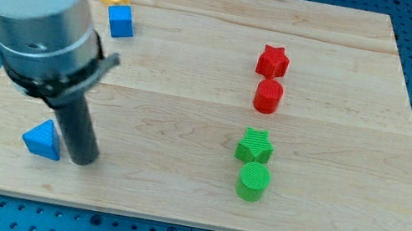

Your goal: Move blue triangle closer to blue cube

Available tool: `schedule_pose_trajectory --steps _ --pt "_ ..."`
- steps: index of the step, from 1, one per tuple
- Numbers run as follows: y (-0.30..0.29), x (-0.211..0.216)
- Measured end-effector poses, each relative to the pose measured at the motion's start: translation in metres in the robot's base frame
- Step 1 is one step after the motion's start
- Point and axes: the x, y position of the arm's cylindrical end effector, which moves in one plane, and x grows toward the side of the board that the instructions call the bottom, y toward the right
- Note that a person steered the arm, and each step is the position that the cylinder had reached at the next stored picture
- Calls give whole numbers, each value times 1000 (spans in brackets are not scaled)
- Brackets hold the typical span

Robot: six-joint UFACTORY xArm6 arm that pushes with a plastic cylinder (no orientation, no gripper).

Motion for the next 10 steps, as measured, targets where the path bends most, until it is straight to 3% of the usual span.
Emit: schedule_pose_trajectory --steps 2,5,8,10 --pt "-58 18" --pt "-44 -42" --pt "-108 -35" --pt "-104 -70"
